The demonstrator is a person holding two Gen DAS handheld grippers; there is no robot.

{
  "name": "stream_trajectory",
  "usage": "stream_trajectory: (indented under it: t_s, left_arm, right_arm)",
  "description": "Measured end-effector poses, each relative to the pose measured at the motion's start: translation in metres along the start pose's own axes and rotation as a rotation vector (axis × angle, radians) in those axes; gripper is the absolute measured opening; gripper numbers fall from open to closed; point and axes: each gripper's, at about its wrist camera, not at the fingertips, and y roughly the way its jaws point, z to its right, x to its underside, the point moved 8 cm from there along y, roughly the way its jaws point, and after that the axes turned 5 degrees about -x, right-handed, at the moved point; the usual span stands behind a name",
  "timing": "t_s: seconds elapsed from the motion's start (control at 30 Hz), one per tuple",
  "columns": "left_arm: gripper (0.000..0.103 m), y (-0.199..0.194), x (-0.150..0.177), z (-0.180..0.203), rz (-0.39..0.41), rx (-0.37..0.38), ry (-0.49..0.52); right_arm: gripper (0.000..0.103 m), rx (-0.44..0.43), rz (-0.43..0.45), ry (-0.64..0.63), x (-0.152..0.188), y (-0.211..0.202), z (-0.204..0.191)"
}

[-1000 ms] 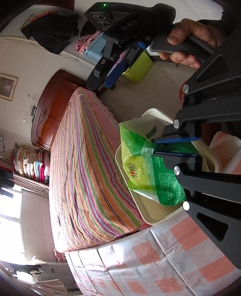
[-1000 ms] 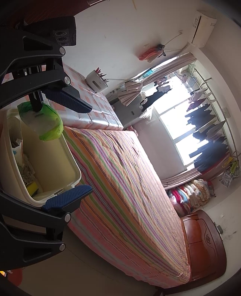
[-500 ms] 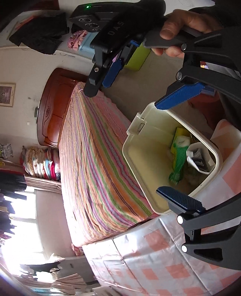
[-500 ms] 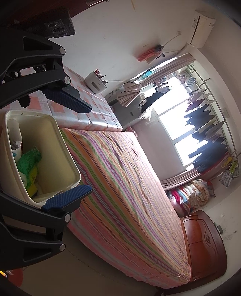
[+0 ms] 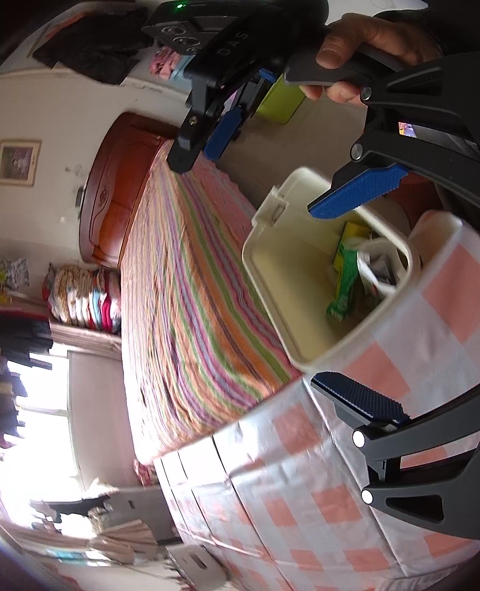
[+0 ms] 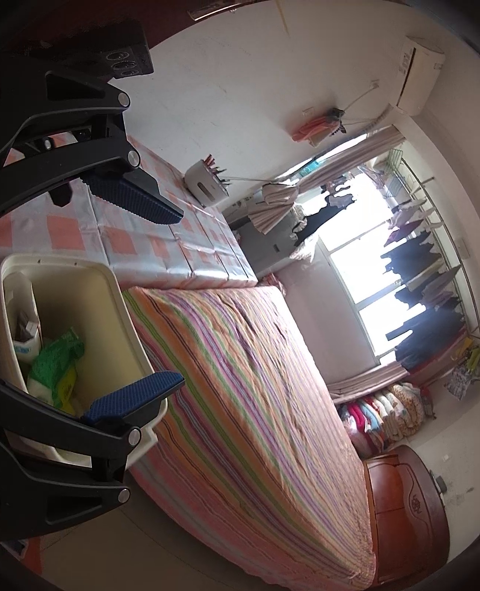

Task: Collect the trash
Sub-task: 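Lower the tissue pack into the cream bin and open the left tool, then move both open tools over the white pill bottle and orange peel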

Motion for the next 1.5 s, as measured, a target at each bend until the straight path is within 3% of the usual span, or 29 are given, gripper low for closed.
stream_trajectory:
  t_s: [0.33,0.57,0.77,1.07,1.17,1.27,1.5]
  left_arm:
    - [0.083,-0.033,0.009,-0.091,0.027,-0.11,-0.151]
    - [0.083,-0.07,0.022,-0.17,0.045,-0.233,-0.265]
    - [0.083,-0.119,0.036,-0.247,0.096,-0.358,-0.379]
    - [0.083,-0.18,0.073,-0.35,0.141,-0.596,-0.547]
    - [0.083,-0.187,0.083,-0.365,0.135,-0.624,-0.579]
    - [0.083,-0.191,0.09,-0.373,0.13,-0.63,-0.604]
    - [0.083,-0.198,0.1,-0.386,0.124,-0.64,-0.653]
  right_arm:
    - [0.081,-0.119,-0.09,-0.065,0.027,0.047,-0.079]
    - [0.081,-0.23,-0.193,-0.109,0.062,0.076,-0.139]
    - [0.081,-0.351,-0.335,-0.16,0.113,0.107,-0.21]
    - [0.081,-0.476,-0.585,-0.399,0.218,0.137,-0.339]
    - [0.079,-0.481,-0.643,-0.452,0.246,0.148,-0.365]
    - [0.071,-0.473,-0.712,-0.478,0.266,0.166,-0.379]
    - [0.058,-0.413,-0.801,-0.522,0.283,0.216,-0.392]
